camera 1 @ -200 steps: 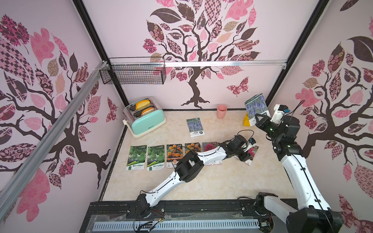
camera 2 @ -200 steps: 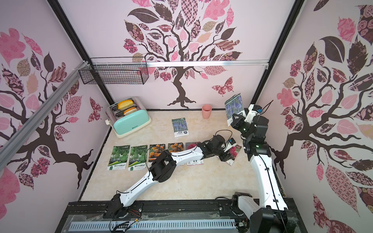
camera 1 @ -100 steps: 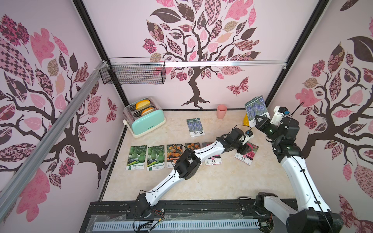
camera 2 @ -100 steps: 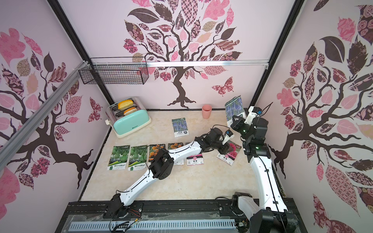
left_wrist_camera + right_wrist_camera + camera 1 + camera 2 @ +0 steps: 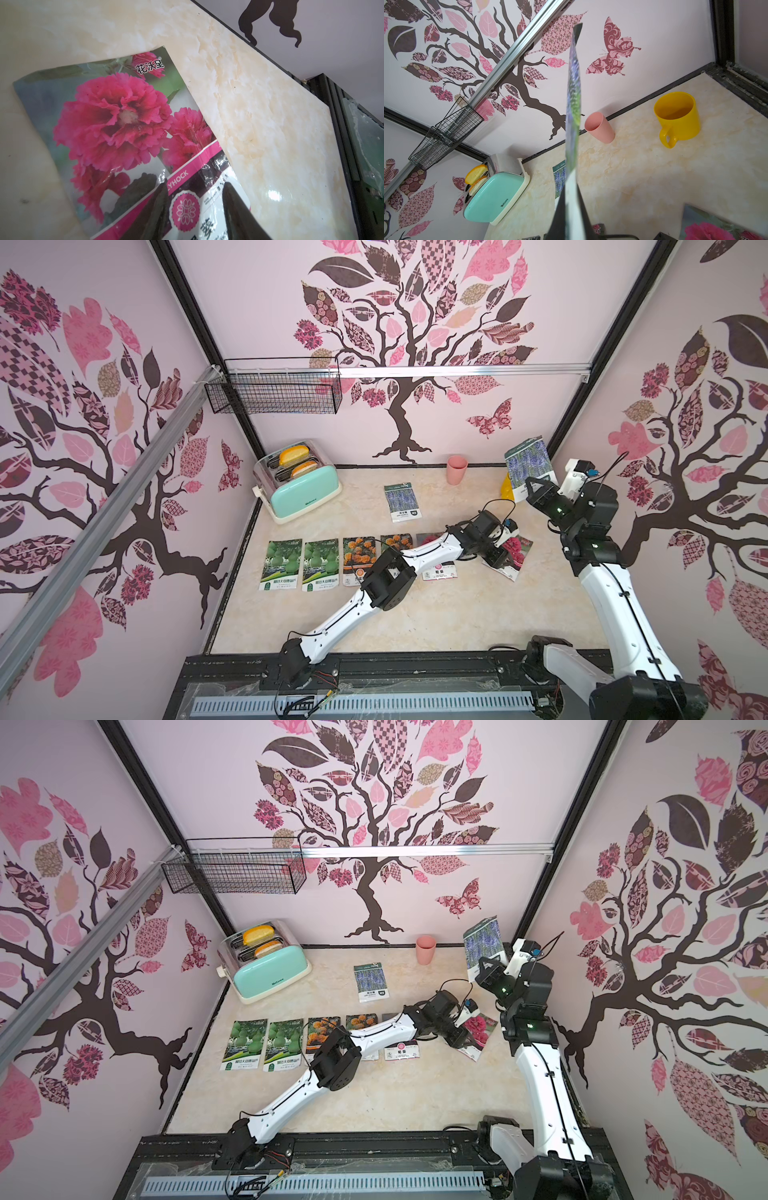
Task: Arrange the seed packets in a row
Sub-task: Adjust the seed packet at the center of the board.
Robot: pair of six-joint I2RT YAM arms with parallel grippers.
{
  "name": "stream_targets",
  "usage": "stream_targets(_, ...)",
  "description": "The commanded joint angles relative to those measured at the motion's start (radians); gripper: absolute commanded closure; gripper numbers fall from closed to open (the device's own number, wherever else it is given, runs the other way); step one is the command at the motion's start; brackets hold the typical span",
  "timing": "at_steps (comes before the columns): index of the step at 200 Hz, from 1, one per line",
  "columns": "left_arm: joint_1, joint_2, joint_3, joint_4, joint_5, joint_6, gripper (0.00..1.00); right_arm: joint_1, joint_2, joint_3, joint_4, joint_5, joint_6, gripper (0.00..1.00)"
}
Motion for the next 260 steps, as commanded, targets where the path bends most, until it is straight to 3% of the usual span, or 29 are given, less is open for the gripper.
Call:
stream_targets(1, 0.027, -0.011, -0.073, -0.052, -0.011, -0.108, 0.58, -0.004, -0.024, 0.023, 0.004, -0.006, 0.005, 1.0)
stream_targets(58, 0.067, -0.157, -0.341, 0.021, -0.064, -0.287, 0.68, -0.003, -0.032, 0.005, -0.013, -0.011, 0.009, 1.0)
stream_targets(135, 0.07, -0.301, -0.628, 0.243, -0.066, -0.525, 0.69, -0.004, -0.025, -0.053, -0.066, 0.008, -0.032, 1.0)
stream_targets(216, 0.028, -0.491, -0.755, 0.363, -0.058, -0.546, 0.54, -0.003, -0.052, -0.084, -0.124, 0.03, -0.062, 1.0)
stream_targets(260, 0.027, -0.468, -0.676, 0.302, 0.019, -0.42, 0.44, -0.004, -0.082, -0.068, -0.142, 0.042, -0.055, 1.0)
